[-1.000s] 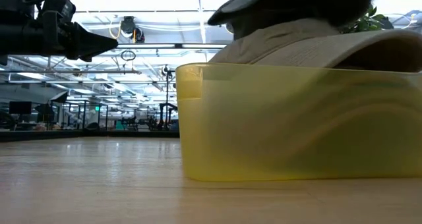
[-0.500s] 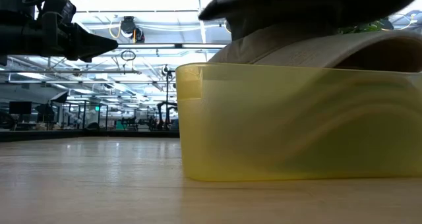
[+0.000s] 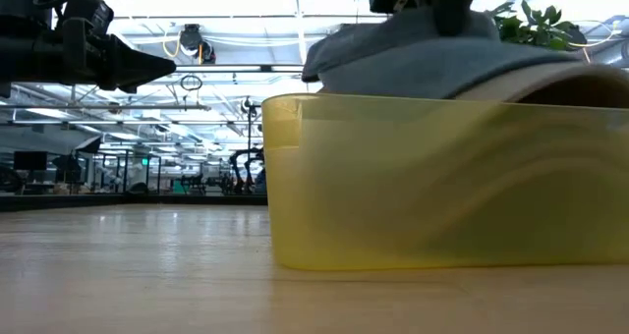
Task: Pick and place caps into container
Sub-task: Put the bottom blue cap into the yellow container, then put the blue cap into the yellow container
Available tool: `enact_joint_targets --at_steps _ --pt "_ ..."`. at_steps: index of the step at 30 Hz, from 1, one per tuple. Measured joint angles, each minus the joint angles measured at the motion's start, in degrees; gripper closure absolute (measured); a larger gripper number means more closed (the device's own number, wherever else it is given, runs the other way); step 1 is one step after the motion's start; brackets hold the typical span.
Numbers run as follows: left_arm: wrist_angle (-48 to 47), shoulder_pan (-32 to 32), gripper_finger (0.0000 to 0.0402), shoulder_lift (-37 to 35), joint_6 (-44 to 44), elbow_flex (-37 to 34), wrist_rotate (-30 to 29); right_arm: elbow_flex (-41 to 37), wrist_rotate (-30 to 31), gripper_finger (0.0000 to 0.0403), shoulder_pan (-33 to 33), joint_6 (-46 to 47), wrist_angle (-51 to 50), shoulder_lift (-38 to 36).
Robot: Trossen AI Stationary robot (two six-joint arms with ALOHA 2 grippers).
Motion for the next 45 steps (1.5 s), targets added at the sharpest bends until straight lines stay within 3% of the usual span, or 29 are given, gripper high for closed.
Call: enact_joint_targets --at_steps 15,32,45 --pt "0.00 0.00 0.0364 -0.01 0.01 0.00 0.02 -0.05 0.20 0.0394 -0.31 -4.24 -0.22 1.39" --pt "0.00 0.00 0.0364 0.02 0.03 0.00 0.02 -0.15 1.89 0.0251 -0.48 -2.08 -3.68 -0.55" --pt "0.00 0.00 0.0364 0.00 0.05 0.00 0.00 -0.16 1.95 0.0228 -0.51 -2.40 0.84 -9.25"
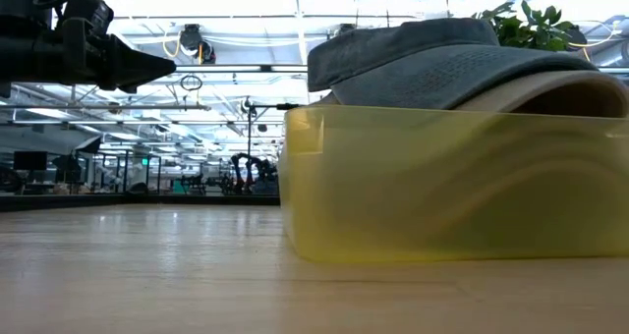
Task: Pick and place caps into container
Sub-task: Put the blue cap into the yellow container
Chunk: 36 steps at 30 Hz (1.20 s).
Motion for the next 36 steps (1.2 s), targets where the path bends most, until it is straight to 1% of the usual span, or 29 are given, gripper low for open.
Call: enact_joint_targets --at_steps 1,3,4,7,8,11,13,16,20,21,23,26,29,31,33,36 --pt "0.00 0.00 0.0364 -0.01 0.00 0.00 0.00 0.00 0.71 0.0229 -0.06 -0.53 -0.08 -1.40" --pt "0.02 0.00 0.0364 0.00 0.00 0.00 0.00 0.00 5.14 0.0233 -0.21 -2.15 -0.03 -4.56" --pt "0.01 0.00 0.0364 0.01 0.00 0.00 0.01 0.00 8.59 0.0235 -0.29 -2.85 -0.03 -6.51" --pt "0.00 0.00 0.0364 0.00 -0.01 0.00 0.00 0.02 21.87 0.0243 -0.84 -3.17 -0.08 -12.62" --pt "-0.01 0.00 0.0364 0.02 0.00 0.00 0.00 0.04 25.11 0.0247 -1.22 -2.86 -0.36 -14.52" --pt "-0.02 0.00 0.0364 0.02 -0.02 0.00 0.02 0.10 31.38 0.0263 -2.88 -0.59 -0.87 -19.37" --pt "-0.01 -0.02 0.0364 0.00 0.00 0.00 0.02 0.09 32.55 0.0278 -4.26 1.66 -3.11 -21.68" --pt "-0.02 -0.02 0.0364 -0.01 -0.01 0.00 0.01 -0.14 32.75 0.0316 -6.31 3.85 -7.13 -23.79" --pt "-0.07 -0.02 0.0364 -0.01 0.00 0.00 0.00 -5.95 32.65 0.0384 -9.00 2.55 -5.14 -27.67" --pt "-0.07 0.00 0.0364 0.02 0.00 0.00 0.00 -8.01 32.67 0.0393 -10.02 2.25 -5.39 -28.70" --pt "-0.07 -0.01 0.0364 -0.01 0.00 -0.01 0.00 -13.26 31.72 0.0395 -12.45 2.48 -6.39 -30.91" --pt "-0.36 -0.02 0.0364 0.00 0.00 0.00 0.02 -23.21 25.66 0.0394 -17.97 2.67 -4.56 -34.85" --pt "-0.46 -0.02 0.0364 0.00 0.00 -0.02 0.00 -33.98 17.94 0.0401 -23.79 -0.24 3.17 -39.88" --pt "-0.46 0.00 0.0364 0.01 0.00 -0.02 0.01 -40.50 14.25 0.0401 -27.78 -2.96 9.49 -42.77" --pt "-0.44 0.00 0.0364 -0.01 0.00 -0.02 0.00 -46.65 11.40 0.0402 -32.06 -5.72 14.50 -44.62" --pt "-0.44 0.00 0.0364 0.02 0.35 -0.02 0.00 -55.32 5.24 0.0402 -38.76 -10.83 20.43 -45.87"
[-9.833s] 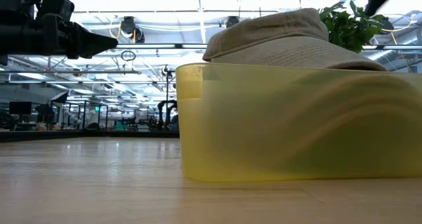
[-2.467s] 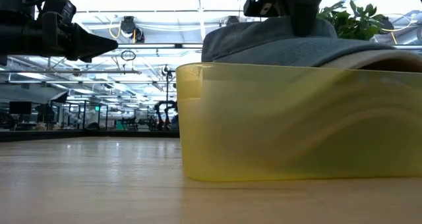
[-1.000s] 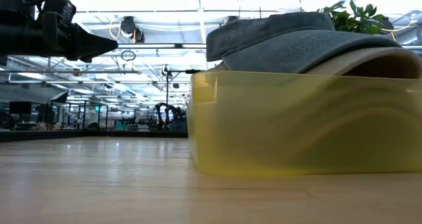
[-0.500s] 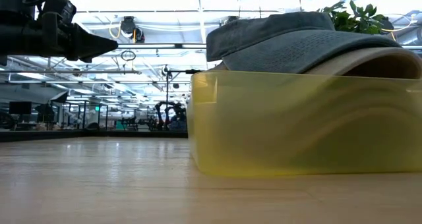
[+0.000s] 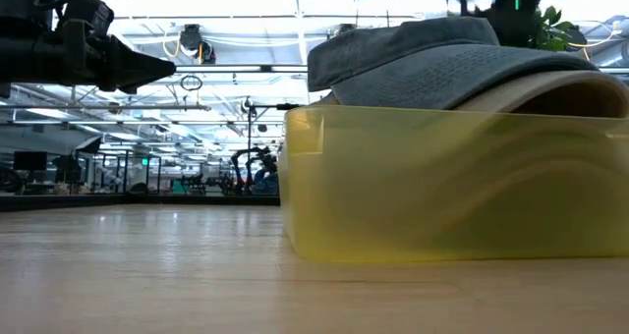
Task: Pick and place caps into container
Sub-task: Put the blue cap into the yellow container
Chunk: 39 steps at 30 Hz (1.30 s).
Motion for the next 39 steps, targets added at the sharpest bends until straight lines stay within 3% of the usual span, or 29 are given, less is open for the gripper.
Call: enact_joint_targets --at_steps 6,12,16,21,25,35,39 --pt "0.02 0.00 0.0364 -0.02 1.12 0.00 0.00 -11.56 -0.84 0.0402 -11.68 -6.14 12.16 1.30" --pt "0.02 0.00 0.0364 0.00 1.40 0.01 0.00 -14.91 -6.91 0.0380 -15.41 -13.36 19.35 3.19" --pt "0.02 0.00 0.0364 0.00 1.81 0.00 0.00 -14.91 -7.03 0.0320 -15.58 -14.13 20.25 3.78" --pt "0.04 0.00 0.0364 -0.01 1.76 0.00 0.00 -14.91 1.66 0.0217 -15.65 -11.23 20.52 4.37" --pt "0.04 -0.01 0.0364 -0.01 1.73 0.00 0.00 -14.91 1.95 0.0162 -16.09 -10.63 19.69 5.14" --pt "0.07 0.00 0.0364 0.00 1.68 0.00 0.00 -14.91 1.84 0.0172 -16.11 -11.64 19.47 11.00" --pt "0.07 -0.02 0.0364 0.00 1.65 0.00 -0.02 -14.84 -0.81 0.0176 -16.52 -12.45 19.55 14.19"
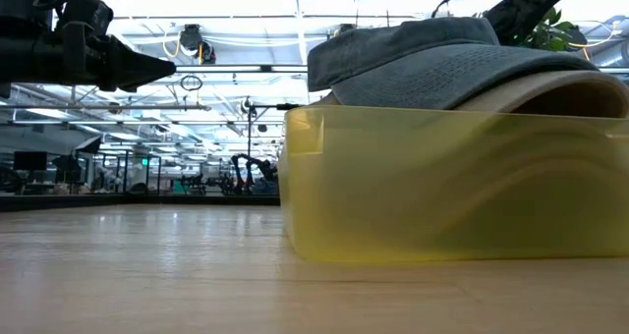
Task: Pick and place caps into container
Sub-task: Put the blue cap into the yellow container
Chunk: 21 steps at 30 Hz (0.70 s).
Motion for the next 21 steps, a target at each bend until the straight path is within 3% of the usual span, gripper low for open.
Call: enact_joint_targets --at_steps 14,17,21 --pt "-0.07 0.00 0.0364 0.00 -0.10 0.01 0.00 0.13 1.03 0.0191 -2.27 -2.43 1.35 5.93" --pt "-0.09 0.00 0.0364 0.00 -0.10 0.00 0.01 0.11 1.06 0.0227 -2.27 -3.68 0.85 6.07" --pt "-0.11 0.02 0.0364 0.00 -0.07 0.00 0.00 0.04 0.98 0.0325 -2.22 -4.81 0.35 6.03"
